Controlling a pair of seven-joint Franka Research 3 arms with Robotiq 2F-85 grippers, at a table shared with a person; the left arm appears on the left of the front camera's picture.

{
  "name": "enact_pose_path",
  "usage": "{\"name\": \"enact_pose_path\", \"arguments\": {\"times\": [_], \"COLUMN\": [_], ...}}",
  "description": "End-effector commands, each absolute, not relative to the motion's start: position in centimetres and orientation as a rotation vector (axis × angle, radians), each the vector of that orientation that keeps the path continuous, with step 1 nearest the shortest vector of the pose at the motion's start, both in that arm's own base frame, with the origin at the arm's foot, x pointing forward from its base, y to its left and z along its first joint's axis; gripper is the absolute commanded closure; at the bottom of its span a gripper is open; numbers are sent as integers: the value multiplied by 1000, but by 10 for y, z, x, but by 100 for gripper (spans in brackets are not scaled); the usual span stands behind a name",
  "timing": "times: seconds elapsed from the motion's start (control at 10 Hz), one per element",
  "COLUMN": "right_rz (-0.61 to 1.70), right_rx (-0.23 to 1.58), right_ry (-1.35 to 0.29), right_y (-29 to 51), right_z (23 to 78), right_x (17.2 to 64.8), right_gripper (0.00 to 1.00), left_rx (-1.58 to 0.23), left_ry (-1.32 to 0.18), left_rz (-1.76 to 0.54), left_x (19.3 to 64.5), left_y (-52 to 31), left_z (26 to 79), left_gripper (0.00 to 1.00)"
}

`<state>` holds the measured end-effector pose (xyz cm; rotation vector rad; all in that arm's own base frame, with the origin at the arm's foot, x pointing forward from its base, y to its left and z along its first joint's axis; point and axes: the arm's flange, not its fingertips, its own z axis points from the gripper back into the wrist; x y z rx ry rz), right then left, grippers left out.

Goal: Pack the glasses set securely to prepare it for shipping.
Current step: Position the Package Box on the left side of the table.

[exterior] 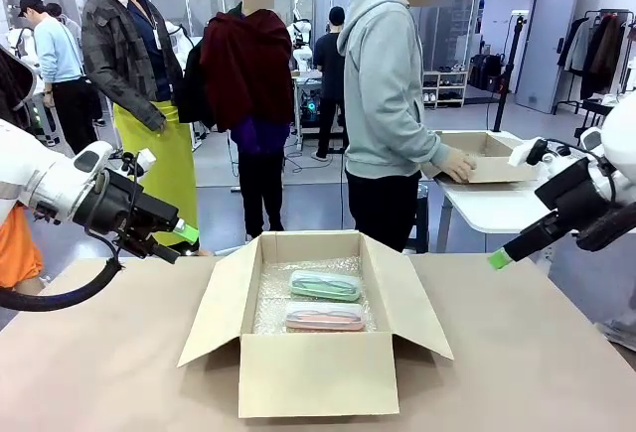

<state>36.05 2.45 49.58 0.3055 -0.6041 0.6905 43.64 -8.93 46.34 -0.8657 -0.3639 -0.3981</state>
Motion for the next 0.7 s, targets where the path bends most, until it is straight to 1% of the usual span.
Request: {"name": "enact_pose_path", "arguments": {"times": [0.0, 0.2, 0.4, 0.6], "right_rz": [679, 679, 679, 679], "right_rx": [307, 307, 307, 307], "right_ry": [-606, -606, -606, -606], "right_y": [29, 29, 29, 29], "right_z": [494, 494, 494, 494], "right_x": [361, 361, 361, 361], "right_gripper": [0, 0, 0, 0], "left_rx": [-866, -860, -890, -945], "left_ry": [-355, -369, -377, -354], "left_rz": [-385, -394, -226, -142], "left_x": [432, 436, 475, 496], "left_y": [-88, -89, -69, -51], "left_z": [477, 468, 451, 419], "left_gripper": [0, 0, 0, 0]}}
